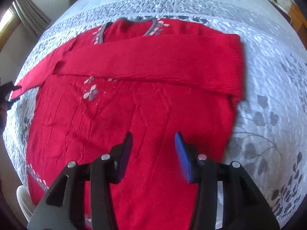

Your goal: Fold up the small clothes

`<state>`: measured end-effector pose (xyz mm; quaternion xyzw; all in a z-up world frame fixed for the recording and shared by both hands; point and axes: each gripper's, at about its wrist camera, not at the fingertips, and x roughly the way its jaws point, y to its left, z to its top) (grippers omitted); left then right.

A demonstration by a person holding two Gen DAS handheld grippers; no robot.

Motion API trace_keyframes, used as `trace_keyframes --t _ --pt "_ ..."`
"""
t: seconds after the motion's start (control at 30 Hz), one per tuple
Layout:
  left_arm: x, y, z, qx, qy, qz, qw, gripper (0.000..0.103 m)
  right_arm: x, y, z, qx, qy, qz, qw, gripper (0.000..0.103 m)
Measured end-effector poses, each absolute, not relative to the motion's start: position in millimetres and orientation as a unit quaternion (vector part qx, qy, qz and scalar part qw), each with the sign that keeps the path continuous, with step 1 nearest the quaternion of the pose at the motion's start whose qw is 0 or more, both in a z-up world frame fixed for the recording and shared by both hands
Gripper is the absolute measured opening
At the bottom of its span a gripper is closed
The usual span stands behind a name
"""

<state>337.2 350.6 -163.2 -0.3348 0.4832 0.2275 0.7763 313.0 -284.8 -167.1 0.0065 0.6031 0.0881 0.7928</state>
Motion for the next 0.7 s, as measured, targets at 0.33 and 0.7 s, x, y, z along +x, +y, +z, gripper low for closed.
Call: trace_keyframes --t 0.33,0.7 --pt "345 374 -168 -0.351 0.439 0.259 0.786 0.014 310 -278 -182 -0.013 0.604 0.088 0.792 0.046" --pt "348 322 -109 -0.31 0.37 0.19 0.855 0.006 302 -284 -179 -0.009 0.596 0.091 0.798 0.047"
